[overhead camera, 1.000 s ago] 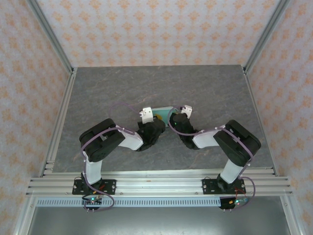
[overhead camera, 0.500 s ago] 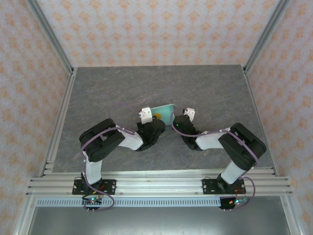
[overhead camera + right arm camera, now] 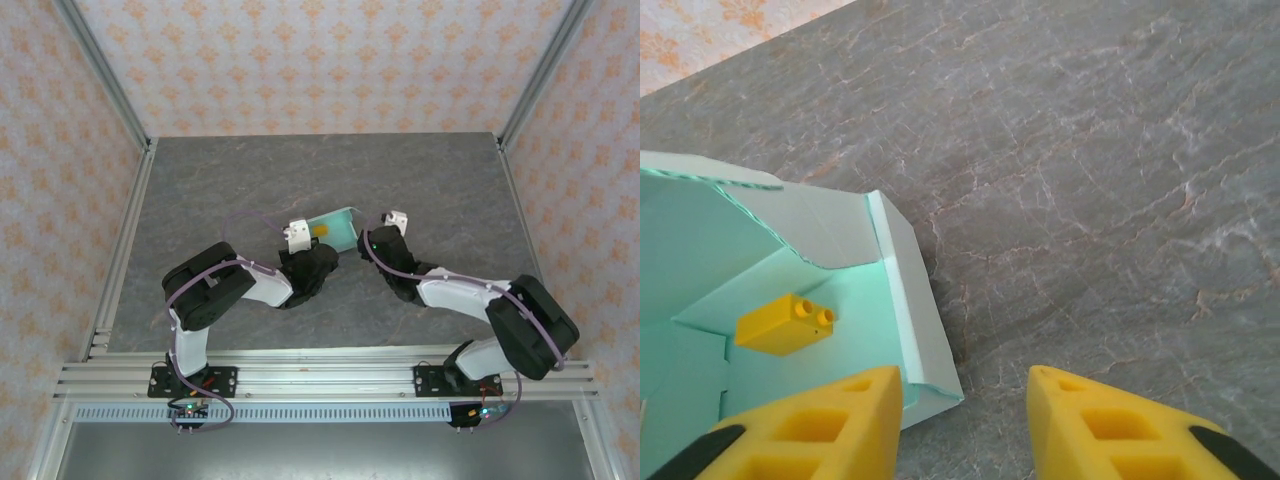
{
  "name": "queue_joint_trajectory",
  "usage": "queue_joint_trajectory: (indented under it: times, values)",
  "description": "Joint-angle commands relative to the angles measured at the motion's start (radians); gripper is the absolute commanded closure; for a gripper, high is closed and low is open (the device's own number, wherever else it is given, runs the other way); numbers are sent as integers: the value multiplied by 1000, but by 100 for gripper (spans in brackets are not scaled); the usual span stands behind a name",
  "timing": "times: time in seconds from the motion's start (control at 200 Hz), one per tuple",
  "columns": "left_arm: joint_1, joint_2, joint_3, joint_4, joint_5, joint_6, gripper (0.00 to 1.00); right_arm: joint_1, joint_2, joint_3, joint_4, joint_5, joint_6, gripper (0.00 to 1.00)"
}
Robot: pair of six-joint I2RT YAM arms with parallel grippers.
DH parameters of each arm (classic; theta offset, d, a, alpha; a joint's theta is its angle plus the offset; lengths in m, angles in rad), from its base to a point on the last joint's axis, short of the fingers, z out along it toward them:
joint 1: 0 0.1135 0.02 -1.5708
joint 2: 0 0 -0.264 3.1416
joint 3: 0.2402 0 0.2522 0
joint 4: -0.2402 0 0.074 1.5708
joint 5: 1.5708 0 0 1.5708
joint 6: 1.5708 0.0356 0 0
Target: Fold the paper box
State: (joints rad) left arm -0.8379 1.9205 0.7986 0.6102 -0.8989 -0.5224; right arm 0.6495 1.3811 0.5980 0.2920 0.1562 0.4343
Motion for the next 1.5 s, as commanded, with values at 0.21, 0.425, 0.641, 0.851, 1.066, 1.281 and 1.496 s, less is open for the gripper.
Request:
queue_joint_trajectory:
  times: [0.21, 0.425, 0.641, 0.851, 1.066, 1.281, 1.496]
  values:
    - [-4, 51, -13, -163, 1, 44, 98, -52, -111, 222, -341, -157, -87, 49]
    - [-4, 50, -13, -165, -2, 44, 98, -51, -6, 458, -520, -176, -95, 42]
    - [-5, 53, -11, -165, 0, 41, 98, -52, 195, 679, -649, -216, -116, 36]
    - [-6, 57, -7, -169, 2, 35, 98, -53, 330, 786, -731, -206, -152, 35]
    - [-7, 53, -8, -173, 3, 30, 98, -53, 348, 737, -731, -188, -163, 36]
    - [-9, 45, -11, -181, 5, 19, 95, -54, 333, 680, -705, -191, -147, 36]
    - [-12, 24, -24, -189, 2, 8, 91, -54, 332, 652, -693, -202, -131, 38]
